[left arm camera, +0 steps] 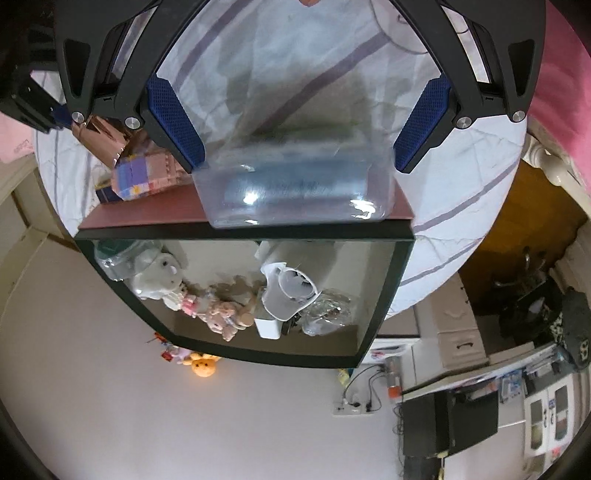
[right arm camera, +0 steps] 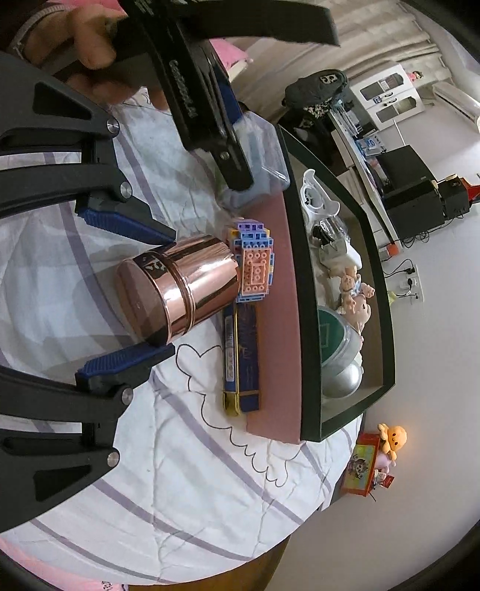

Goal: Organize rigid objects
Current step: 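Grasp the clear plastic box with the left tool while the right tool grasps the rose-gold cup, then carry the plastic box and rose-gold cup into the tray and release both, then withdraw both tools from the tray toward the block toy and blue tin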

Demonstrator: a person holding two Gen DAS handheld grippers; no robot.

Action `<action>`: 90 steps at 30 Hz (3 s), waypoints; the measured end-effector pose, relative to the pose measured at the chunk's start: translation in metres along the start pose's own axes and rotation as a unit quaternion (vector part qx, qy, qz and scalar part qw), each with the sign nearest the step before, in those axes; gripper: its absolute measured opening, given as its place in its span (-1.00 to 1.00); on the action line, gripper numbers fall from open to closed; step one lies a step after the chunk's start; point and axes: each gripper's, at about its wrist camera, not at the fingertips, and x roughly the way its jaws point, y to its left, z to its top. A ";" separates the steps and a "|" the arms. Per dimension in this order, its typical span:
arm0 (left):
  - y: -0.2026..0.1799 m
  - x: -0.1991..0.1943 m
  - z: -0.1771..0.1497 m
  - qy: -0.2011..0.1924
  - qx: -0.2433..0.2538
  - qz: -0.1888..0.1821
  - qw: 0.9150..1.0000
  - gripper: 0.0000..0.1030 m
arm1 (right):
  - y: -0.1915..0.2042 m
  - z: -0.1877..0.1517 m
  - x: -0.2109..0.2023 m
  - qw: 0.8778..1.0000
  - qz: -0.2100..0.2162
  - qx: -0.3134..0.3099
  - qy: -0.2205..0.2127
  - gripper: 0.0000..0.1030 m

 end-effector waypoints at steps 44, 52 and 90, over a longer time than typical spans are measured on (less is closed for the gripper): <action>0.019 -0.061 0.003 -0.047 0.011 -0.054 0.997 0.83 | -0.001 0.025 -0.025 0.999 0.011 -0.003 -0.031 -0.08; 0.016 -0.074 0.040 -0.089 0.019 -0.057 0.994 0.83 | 0.005 0.075 -0.049 0.996 0.014 -0.026 -0.083 -0.08; 0.017 -0.059 0.110 -0.134 0.020 -0.023 0.990 1.00 | -0.027 0.146 -0.039 0.987 -0.036 0.034 -0.150 1.00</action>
